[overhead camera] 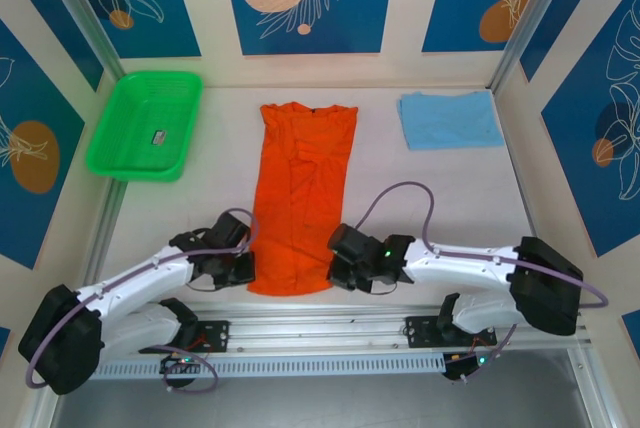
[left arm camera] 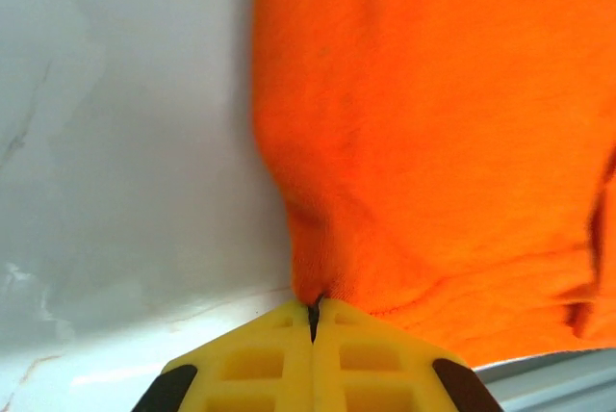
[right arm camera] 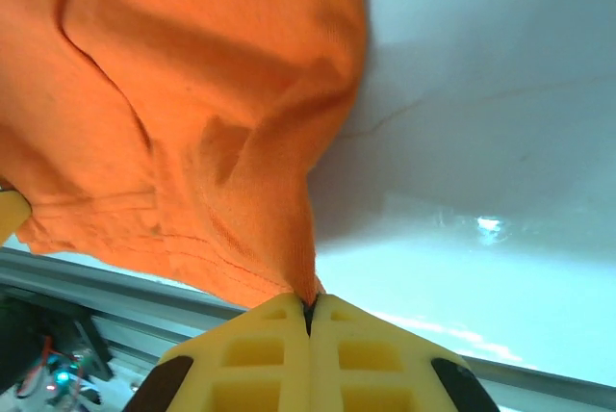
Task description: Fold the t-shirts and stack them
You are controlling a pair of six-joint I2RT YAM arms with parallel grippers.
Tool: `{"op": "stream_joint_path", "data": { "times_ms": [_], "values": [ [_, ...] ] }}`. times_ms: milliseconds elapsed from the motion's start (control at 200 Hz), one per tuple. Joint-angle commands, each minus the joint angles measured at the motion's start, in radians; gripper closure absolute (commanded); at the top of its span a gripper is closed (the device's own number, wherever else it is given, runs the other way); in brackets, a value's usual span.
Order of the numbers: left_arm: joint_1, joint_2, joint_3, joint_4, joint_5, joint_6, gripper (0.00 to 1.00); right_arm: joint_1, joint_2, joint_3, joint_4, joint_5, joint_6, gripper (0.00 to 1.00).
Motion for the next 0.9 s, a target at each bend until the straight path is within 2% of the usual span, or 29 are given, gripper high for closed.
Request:
{"op": "stream_joint_path", "data": {
  "times_ms": [0,160,400,565,790,895],
  "values": [
    [0.007,0.034,0.139,-0.001,0.009,0.013,1.00,-0.081,-0.041,0.046,-0.080,-0.026,-0.065,1.00],
    [0.057,0.165,0.349,0.002,-0.029,0.035,1.00,-0.260,-0.006,0.164,-0.106,-0.100,-0.184,1.00],
    [0.187,0.417,0.601,0.021,-0.065,0.053,1.00,-0.473,0.179,0.404,-0.149,-0.192,-0.309,1.00],
    [0.271,0.597,0.761,0.037,-0.031,0.067,1.00,-0.563,0.361,0.571,-0.186,-0.233,-0.369,1.00],
    [0.332,0.851,1.002,-0.010,-0.001,0.107,1.00,-0.640,0.586,0.758,-0.213,-0.284,-0.381,1.00],
    [0.345,0.944,1.096,-0.059,-0.027,0.122,1.00,-0.662,0.669,0.839,-0.225,-0.308,-0.382,1.00]
  ]
}}
